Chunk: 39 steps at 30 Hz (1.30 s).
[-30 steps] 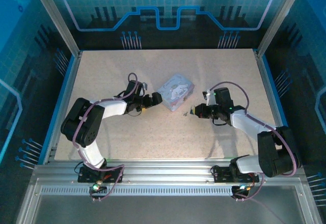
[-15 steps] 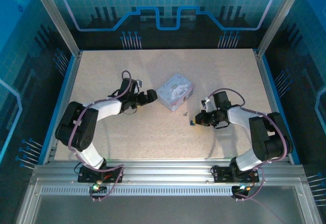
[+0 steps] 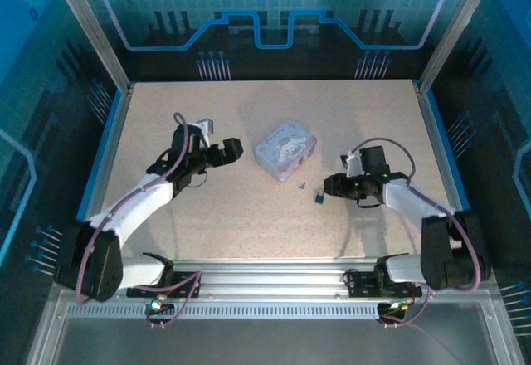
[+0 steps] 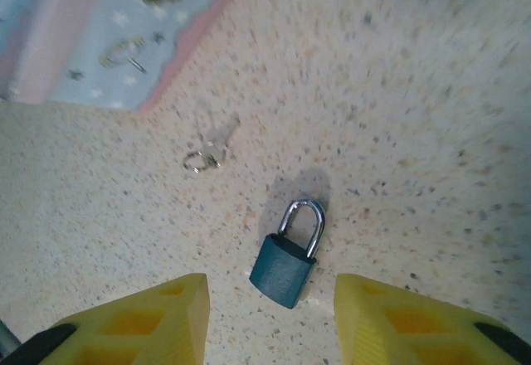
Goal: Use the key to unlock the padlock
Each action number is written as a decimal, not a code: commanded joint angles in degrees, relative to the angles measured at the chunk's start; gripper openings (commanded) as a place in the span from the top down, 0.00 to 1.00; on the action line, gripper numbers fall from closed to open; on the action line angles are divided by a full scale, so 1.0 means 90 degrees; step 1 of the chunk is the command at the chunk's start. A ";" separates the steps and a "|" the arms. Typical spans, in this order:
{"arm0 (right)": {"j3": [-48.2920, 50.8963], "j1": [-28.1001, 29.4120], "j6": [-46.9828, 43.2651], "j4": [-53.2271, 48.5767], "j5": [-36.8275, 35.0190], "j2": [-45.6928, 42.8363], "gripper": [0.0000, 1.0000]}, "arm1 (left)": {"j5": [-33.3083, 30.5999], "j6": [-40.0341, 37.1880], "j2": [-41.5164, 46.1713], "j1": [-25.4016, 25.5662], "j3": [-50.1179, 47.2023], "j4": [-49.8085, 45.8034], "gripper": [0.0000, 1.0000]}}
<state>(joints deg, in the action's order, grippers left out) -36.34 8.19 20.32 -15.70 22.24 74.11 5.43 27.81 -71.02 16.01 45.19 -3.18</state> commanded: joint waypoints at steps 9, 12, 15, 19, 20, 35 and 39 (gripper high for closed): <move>0.0070 -0.0310 -0.0646 -0.0263 -0.3017 -0.2719 0.37 | -0.2513 -0.0938 0.2328 -0.0305 -0.0785 -0.0636 0.01; 0.0507 -0.0444 -0.0987 0.0354 -0.3662 -0.3139 0.11 | -0.2993 -0.1366 0.2562 -0.0447 -0.1182 -0.0253 0.01; 0.1085 -0.0605 -0.1259 0.1258 -0.3833 -0.3237 0.00 | -0.3264 -0.1685 0.2511 -0.0550 -0.1545 0.0275 0.01; 0.1618 -0.0861 -0.1430 0.2482 -0.3760 -0.2715 0.00 | -0.3815 -0.1969 0.2067 -0.0692 -0.2202 0.1561 0.01; 0.1696 -0.0902 -0.1462 0.2779 -0.3787 -0.2505 0.00 | -0.3965 -0.2127 0.1868 -0.0707 -0.2362 0.1913 0.01; 0.1394 -0.1175 -0.2181 0.5354 -0.2424 0.0048 0.00 | -0.2916 -0.3175 -0.0233 -0.1042 -0.2554 0.3772 0.01; 0.1295 -0.1208 -0.2147 0.5363 -0.2051 0.0197 0.00 | -0.2246 -0.3266 -0.0521 -0.1253 -0.2523 0.4277 0.01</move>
<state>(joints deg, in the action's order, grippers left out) -23.38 -1.61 1.85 29.50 -1.21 75.29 -21.06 0.32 -74.04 6.24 23.03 28.56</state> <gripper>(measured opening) 0.997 0.990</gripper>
